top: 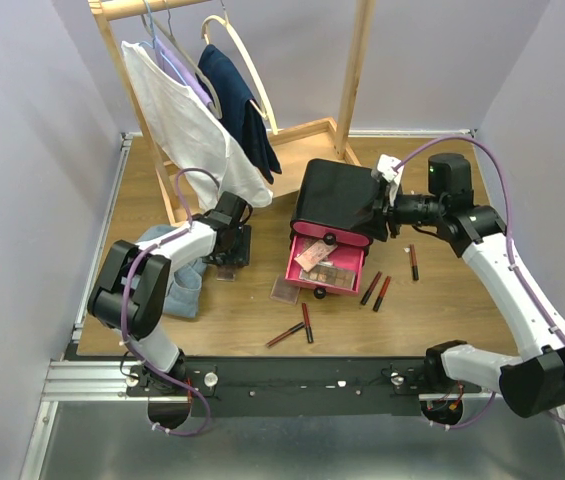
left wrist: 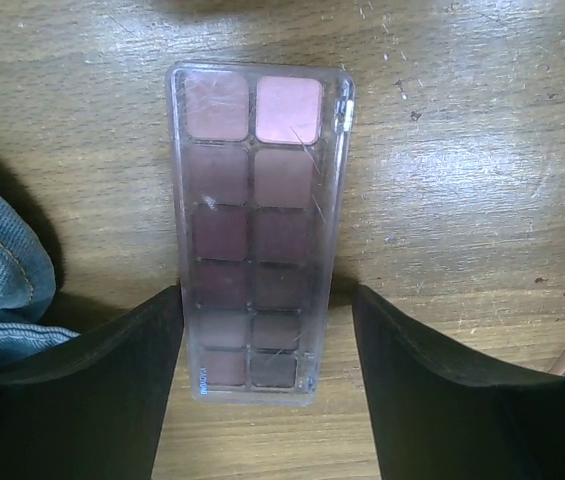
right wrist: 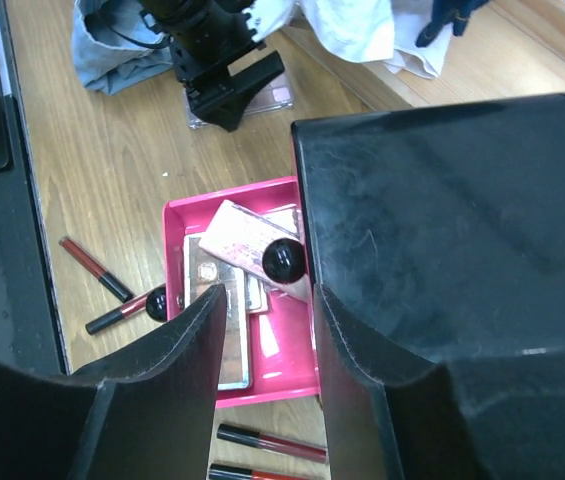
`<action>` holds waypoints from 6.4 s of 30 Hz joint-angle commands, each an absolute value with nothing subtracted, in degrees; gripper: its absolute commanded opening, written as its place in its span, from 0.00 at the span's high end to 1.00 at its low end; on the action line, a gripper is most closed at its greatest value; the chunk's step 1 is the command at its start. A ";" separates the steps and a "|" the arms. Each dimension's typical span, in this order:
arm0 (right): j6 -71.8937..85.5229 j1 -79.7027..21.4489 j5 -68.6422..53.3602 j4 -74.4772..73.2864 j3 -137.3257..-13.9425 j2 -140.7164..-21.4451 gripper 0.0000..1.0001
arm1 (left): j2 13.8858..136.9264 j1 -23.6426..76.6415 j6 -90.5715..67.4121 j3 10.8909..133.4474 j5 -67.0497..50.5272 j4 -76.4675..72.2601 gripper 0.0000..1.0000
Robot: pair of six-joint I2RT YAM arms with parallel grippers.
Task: Organize the makeup
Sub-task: Pick up the makeup from the center of the board, then place the makeup in the drawer.
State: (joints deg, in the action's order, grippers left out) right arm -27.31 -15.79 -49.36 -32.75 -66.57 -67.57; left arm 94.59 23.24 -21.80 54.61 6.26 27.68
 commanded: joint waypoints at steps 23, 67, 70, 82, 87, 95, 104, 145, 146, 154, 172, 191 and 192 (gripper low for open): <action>-21.97 -10.37 -54.84 -29.88 -61.88 -62.84 0.53 | 55.48 25.40 -25.57 36.56 -17.48 25.75 0.69; -21.27 -5.89 -55.46 -30.23 -59.68 -58.97 0.53 | 99.13 59.06 -29.53 86.91 -4.66 47.19 0.69; -21.27 -5.80 -55.46 -30.32 -59.68 -58.89 0.53 | 101.59 59.06 -29.18 89.64 -4.22 48.42 0.69; -20.92 -4.92 -55.72 -30.41 -59.33 -57.92 0.53 | 111.53 58.71 -28.91 102.38 2.20 56.86 0.66; -20.92 -4.57 -55.90 -30.32 -58.98 -57.57 0.53 | 112.50 57.92 -31.11 103.80 3.16 57.83 0.65; -20.57 -4.13 -56.08 -30.32 -58.89 -57.39 0.53 | 114.52 56.34 -32.43 106.78 0.62 57.92 0.53; -21.00 -3.78 -56.07 -30.85 -59.15 -57.22 0.53 | 116.19 55.28 -32.26 108.37 -1.30 57.31 0.37; -33.75 -30.66 -43.87 -41.40 -57.13 -67.40 1.00 | 67.86 44.66 -34.89 65.14 5.54 38.06 0.15; -34.01 -33.72 -42.47 -40.70 -57.39 -68.20 0.99 | 66.89 44.30 -35.50 62.69 5.62 36.84 0.12; -34.01 -41.22 -33.76 -37.97 -57.40 -74.00 0.99 | 58.28 42.54 -38.93 55.20 7.56 35.77 0.06; -32.61 -42.71 -24.52 -34.80 -55.81 -76.64 1.00 | 53.88 40.34 -37.97 51.77 8.97 37.44 0.04; -31.47 -40.87 -16.35 -32.96 -53.70 -75.85 0.99 | 53.61 38.76 -37.27 51.59 7.56 37.36 0.01; -31.29 -40.70 -15.83 -32.78 -53.70 -75.68 0.99 | 53.70 38.67 -37.27 51.50 7.38 37.27 0.01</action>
State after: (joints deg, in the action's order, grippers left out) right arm -32.51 -41.91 -19.57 -34.72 -54.83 -76.34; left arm 54.63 39.38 -37.85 51.79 7.42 37.43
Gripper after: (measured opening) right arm 0.011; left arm 0.985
